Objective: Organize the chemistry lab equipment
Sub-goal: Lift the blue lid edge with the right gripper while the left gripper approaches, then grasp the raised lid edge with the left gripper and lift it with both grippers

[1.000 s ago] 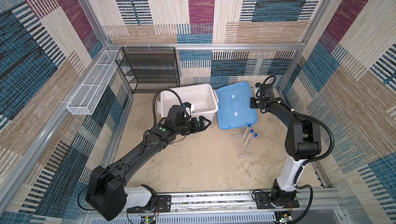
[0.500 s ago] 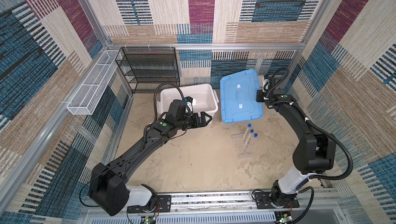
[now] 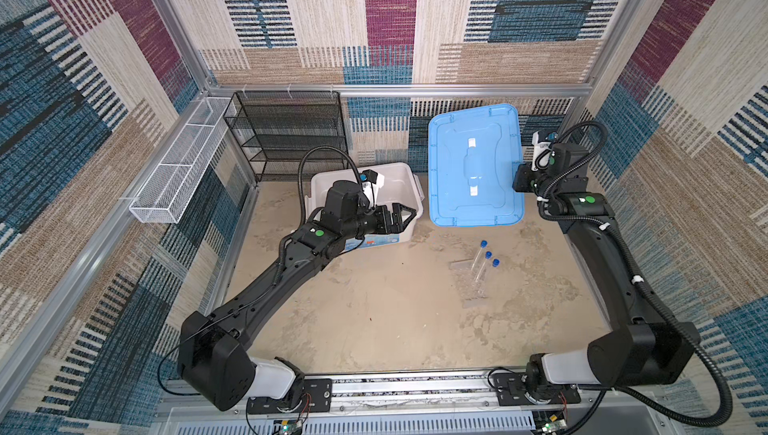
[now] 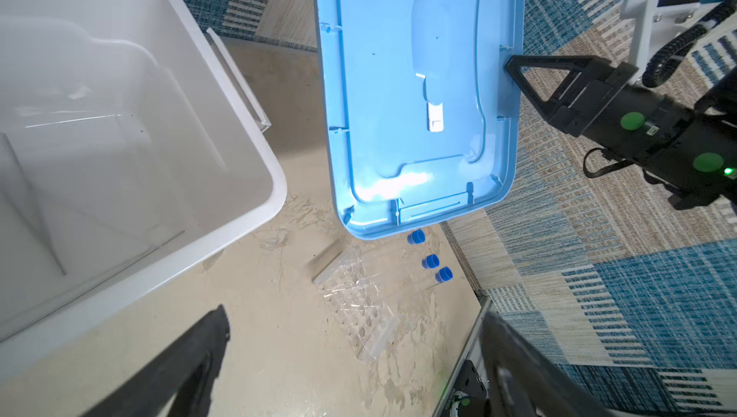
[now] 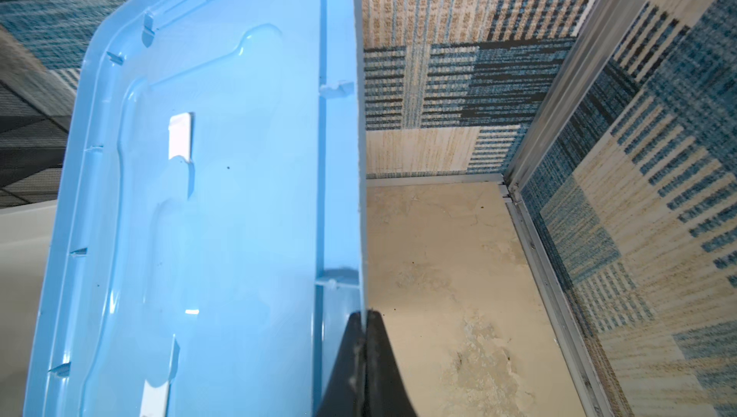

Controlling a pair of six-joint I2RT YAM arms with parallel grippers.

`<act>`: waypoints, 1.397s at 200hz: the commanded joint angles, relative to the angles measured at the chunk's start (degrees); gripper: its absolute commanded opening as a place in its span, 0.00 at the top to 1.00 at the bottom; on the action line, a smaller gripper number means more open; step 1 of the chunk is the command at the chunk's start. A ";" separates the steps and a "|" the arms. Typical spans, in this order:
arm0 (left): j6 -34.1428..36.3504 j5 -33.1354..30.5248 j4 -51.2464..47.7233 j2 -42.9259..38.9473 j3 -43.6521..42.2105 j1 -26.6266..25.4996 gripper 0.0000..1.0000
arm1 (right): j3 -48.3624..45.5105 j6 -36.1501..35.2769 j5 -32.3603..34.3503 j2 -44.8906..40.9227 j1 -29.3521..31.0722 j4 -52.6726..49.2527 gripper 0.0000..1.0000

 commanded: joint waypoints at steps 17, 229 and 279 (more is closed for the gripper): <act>0.75 5.63 12.55 1.93 -0.73 0.02 0.00 | -0.67 3.13 -9.05 -3.78 0.04 2.87 0.99; -4.30 6.81 17.54 1.49 -0.41 0.01 0.75 | -10.35 8.59 -22.56 -3.71 1.86 13.50 0.98; -4.27 5.08 15.15 1.09 -0.65 0.39 0.93 | -9.90 8.63 -23.30 -1.58 3.88 14.04 0.88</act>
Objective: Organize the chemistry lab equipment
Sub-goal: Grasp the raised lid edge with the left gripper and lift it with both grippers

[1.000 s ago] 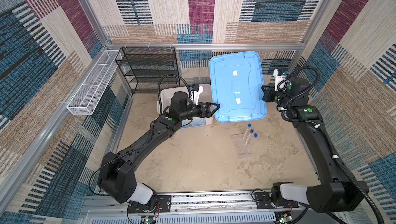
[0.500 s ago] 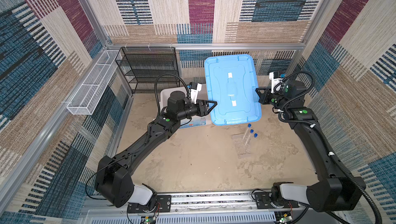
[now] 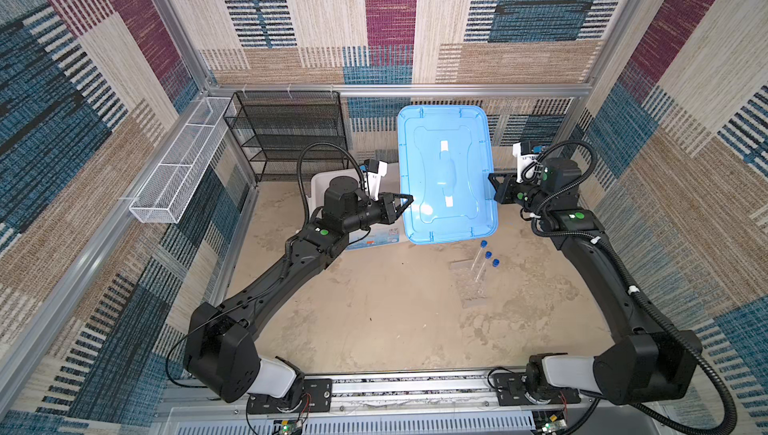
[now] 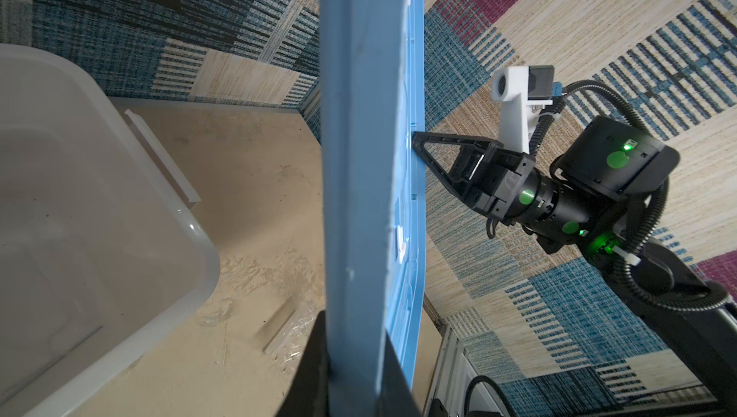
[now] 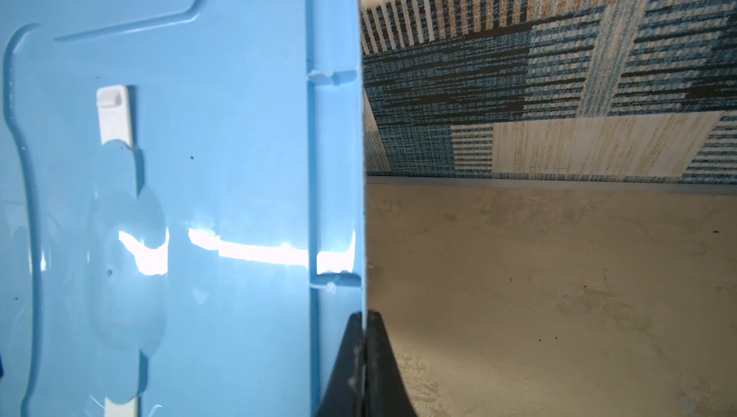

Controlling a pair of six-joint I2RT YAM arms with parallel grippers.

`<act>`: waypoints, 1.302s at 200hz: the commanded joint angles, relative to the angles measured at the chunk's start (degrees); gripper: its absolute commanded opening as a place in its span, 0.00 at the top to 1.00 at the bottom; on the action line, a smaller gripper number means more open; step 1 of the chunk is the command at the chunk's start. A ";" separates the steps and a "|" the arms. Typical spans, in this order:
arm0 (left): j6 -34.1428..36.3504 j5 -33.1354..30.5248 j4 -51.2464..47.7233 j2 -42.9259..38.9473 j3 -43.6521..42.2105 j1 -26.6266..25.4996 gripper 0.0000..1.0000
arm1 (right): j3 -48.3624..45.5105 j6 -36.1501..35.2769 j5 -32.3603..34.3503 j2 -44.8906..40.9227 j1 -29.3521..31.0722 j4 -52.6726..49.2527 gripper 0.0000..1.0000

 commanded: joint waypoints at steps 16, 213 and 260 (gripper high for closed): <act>0.57 -0.16 -0.81 -0.80 0.28 0.29 0.93 | 0.59 0.20 -2.95 0.92 1.73 2.76 0.74; 51.53 -51.73 -51.37 -5.46 31.36 8.63 0.96 | 12.21 1.23 -10.43 12.61 10.09 12.66 0.30; 62.88 -59.06 -50.35 -2.03 31.03 5.07 0.96 | 13.46 6.37 -13.34 15.98 11.43 16.10 0.29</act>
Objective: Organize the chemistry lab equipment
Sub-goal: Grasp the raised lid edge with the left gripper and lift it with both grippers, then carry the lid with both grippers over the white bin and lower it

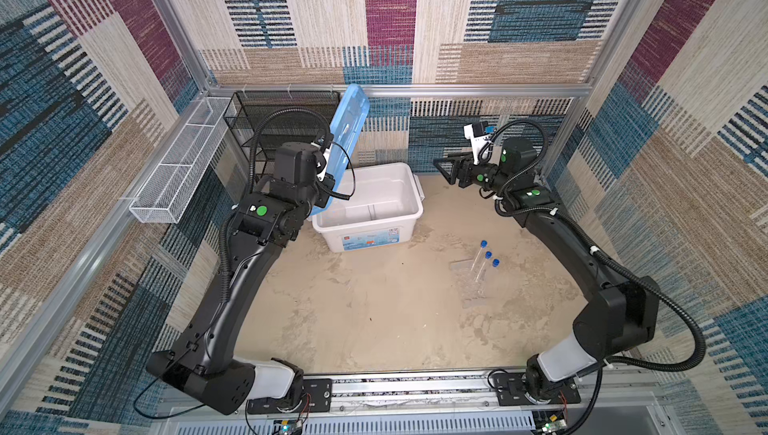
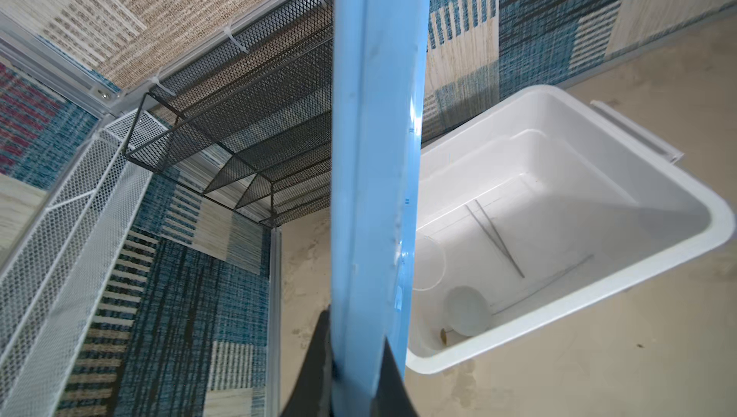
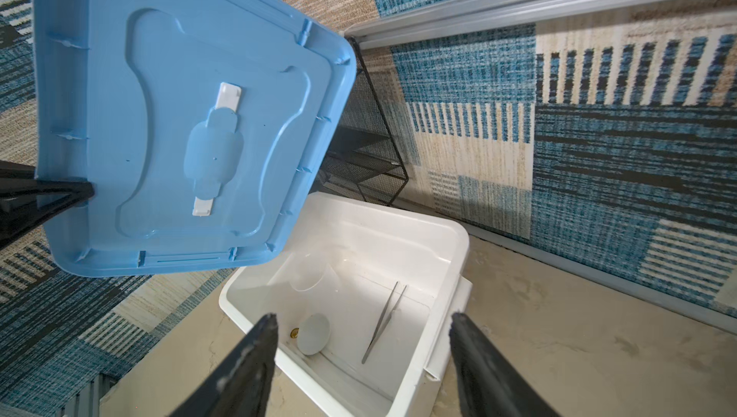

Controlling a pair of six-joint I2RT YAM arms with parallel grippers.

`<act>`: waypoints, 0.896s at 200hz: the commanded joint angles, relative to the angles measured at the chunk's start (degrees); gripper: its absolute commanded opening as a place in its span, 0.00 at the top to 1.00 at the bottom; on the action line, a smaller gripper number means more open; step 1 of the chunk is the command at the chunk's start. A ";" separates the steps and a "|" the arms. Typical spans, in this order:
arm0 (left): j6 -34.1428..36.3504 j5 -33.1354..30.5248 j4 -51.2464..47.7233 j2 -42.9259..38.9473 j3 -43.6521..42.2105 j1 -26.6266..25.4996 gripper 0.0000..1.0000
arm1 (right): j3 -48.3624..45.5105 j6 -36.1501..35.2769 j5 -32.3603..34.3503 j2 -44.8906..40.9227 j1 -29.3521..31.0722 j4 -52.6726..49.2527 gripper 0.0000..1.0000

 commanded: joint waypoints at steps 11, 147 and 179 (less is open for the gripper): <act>12.26 -7.52 2.72 1.59 -1.58 -3.42 0.96 | 2.45 6.61 -2.14 2.11 0.18 3.31 0.27; 27.60 -20.49 11.98 7.96 -11.19 -15.83 0.92 | 8.85 15.64 -1.06 5.08 -0.14 -8.14 0.07; 27.28 -21.14 11.97 8.47 -12.90 -17.68 0.86 | 9.98 16.10 -3.16 7.57 -0.15 -9.87 0.08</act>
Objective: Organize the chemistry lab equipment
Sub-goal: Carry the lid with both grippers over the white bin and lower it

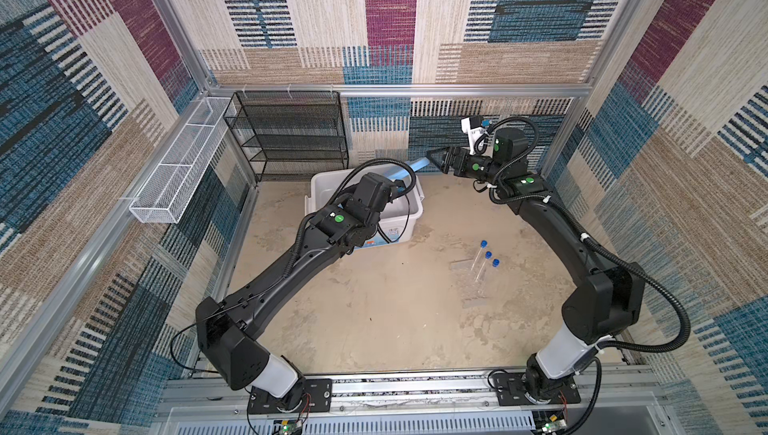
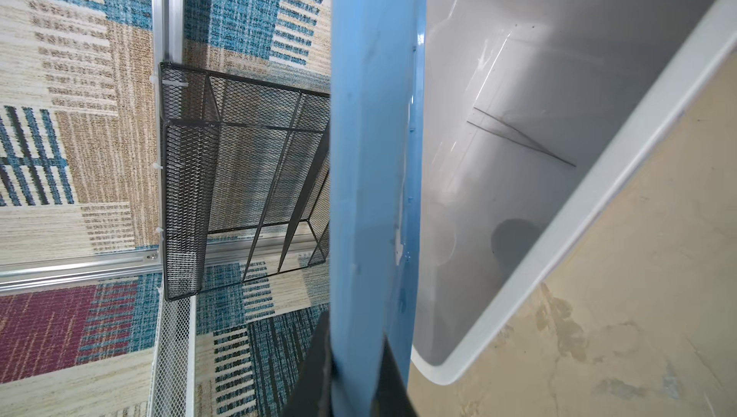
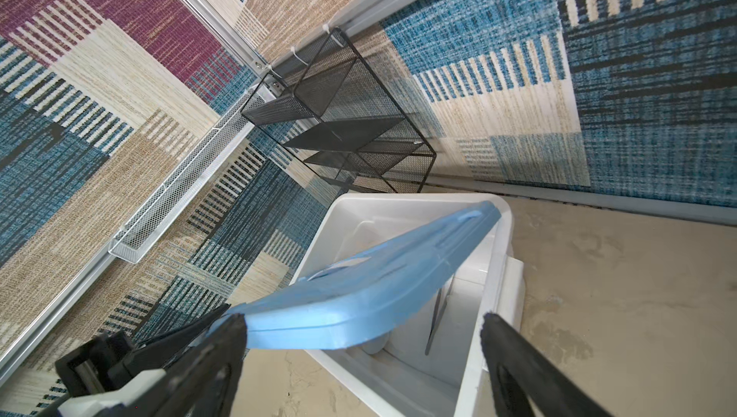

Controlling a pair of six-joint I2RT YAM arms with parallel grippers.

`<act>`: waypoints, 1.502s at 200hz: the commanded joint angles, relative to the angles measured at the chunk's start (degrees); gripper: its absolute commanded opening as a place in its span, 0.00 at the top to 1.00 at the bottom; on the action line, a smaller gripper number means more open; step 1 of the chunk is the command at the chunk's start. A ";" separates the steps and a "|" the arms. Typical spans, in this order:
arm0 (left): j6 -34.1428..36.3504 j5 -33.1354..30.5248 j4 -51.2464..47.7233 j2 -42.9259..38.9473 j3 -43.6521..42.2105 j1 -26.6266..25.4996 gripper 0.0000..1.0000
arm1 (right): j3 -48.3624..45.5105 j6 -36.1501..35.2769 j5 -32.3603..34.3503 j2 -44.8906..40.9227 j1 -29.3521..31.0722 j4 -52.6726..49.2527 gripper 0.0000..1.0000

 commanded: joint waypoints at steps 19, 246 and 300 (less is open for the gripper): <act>0.70 -3.26 2.30 0.83 -1.87 -2.01 0.81 | 0.92 1.30 -2.16 2.95 -0.02 -2.77 0.10; -26.27 -2.06 -2.97 4.99 -10.24 -7.19 0.39 | -11.80 0.86 -2.44 6.39 0.19 1.13 0.55; -33.18 -1.17 -3.58 4.19 -11.00 -7.19 0.33 | -14.13 1.29 -3.58 5.75 0.21 3.44 0.68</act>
